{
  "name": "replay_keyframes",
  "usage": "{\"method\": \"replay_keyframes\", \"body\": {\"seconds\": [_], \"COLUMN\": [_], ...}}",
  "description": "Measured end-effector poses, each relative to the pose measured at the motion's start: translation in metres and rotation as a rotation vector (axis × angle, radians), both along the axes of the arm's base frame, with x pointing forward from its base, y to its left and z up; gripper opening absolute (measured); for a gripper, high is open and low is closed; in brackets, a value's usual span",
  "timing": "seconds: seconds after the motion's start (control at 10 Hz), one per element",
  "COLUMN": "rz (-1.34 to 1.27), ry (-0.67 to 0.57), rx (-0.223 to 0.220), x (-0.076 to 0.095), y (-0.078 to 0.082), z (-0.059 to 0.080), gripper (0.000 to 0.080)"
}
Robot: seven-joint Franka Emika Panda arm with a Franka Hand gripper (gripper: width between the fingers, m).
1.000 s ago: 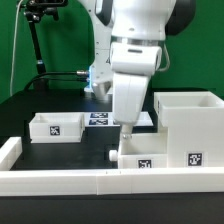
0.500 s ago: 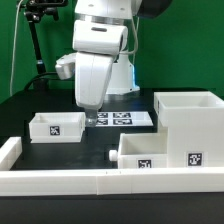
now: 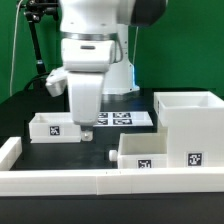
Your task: Assemble drawer
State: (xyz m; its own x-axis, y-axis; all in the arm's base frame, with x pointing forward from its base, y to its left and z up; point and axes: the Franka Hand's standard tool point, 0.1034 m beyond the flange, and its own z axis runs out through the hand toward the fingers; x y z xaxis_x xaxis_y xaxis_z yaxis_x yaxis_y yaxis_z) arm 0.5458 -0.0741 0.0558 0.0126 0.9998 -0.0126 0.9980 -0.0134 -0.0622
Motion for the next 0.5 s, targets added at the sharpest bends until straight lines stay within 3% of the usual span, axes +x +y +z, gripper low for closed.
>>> {"method": "replay_keyframes", "body": {"seconds": [0.3,0.5], "rz": [-0.022,-0.051], "ry": [0.016,0.031], "rx": [0.11,0.161], "x": [-0.005,-0.007], "y": [-0.014,-0.008], "z": [-0.014,-0.025], "gripper": [0.0649,0.0649]}}
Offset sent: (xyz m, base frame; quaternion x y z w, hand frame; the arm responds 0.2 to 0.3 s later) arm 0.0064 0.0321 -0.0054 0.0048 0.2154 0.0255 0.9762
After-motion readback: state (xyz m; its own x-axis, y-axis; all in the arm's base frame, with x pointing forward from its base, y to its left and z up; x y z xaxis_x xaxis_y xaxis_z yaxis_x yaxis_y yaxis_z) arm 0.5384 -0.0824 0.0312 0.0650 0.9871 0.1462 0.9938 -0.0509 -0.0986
